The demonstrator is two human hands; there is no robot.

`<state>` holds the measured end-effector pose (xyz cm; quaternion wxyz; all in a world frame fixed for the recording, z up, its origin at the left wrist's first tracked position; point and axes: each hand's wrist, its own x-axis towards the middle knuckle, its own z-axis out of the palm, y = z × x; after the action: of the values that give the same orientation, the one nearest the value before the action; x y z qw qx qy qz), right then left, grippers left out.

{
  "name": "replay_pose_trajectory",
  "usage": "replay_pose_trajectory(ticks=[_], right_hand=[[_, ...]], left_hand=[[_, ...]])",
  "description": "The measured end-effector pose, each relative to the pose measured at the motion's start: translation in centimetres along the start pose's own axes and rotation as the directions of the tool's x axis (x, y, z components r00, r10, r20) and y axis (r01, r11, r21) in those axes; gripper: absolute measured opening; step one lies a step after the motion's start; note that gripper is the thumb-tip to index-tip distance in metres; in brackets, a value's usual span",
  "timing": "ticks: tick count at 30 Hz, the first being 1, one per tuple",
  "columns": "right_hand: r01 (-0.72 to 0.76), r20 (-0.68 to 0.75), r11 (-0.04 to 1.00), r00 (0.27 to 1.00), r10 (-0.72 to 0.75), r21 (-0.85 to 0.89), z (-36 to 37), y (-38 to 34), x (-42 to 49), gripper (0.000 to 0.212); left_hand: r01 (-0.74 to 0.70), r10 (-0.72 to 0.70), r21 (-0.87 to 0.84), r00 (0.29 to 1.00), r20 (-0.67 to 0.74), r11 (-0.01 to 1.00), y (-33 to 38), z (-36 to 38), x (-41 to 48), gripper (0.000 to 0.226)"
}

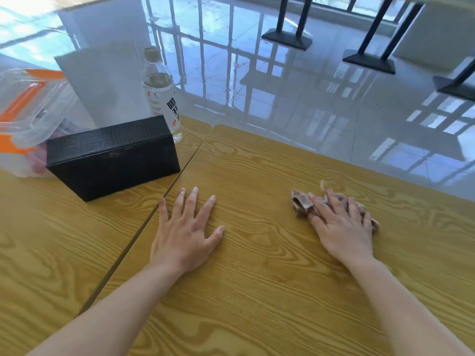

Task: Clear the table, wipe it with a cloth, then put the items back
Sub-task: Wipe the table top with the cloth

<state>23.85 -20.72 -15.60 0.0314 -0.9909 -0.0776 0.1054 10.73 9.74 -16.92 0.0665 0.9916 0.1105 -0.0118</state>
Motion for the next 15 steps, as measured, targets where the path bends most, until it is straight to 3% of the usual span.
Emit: replay_pose_trajectory(ticks=[3,5,8,10,15], right_hand=[[-0.030,0.005,0.999,1.000,0.030,0.032,0.0,-3.6,0.5,0.050],[0.113,0.003,0.993,0.994,-0.113,0.013,0.7,-6.1,-2.2,0.050],[0.370,-0.020,0.929,0.929,-0.370,-0.016,1.8,-7.2,-8.5,0.048],[0.440,0.000,0.898,0.898,-0.440,-0.031,2.1,-6.2,-10.6,0.046],[0.270,-0.008,0.963,0.963,-0.270,-0.010,1.8,-8.4,-7.0,0.046]], left_hand=[[0.002,-0.002,0.016,1.000,0.013,1.000,0.1,0.1,-0.1,0.076],[0.006,-0.006,0.013,1.000,0.016,1.000,0.0,0.1,-0.2,0.076],[-0.015,0.015,-0.044,1.000,0.007,0.999,-0.4,-0.1,-0.3,0.075],[-0.036,0.036,-0.123,0.999,-0.003,0.992,-1.3,-0.4,-1.3,0.072],[-0.044,0.047,-0.124,0.999,0.017,0.991,-4.9,-0.9,-7.6,0.069]])
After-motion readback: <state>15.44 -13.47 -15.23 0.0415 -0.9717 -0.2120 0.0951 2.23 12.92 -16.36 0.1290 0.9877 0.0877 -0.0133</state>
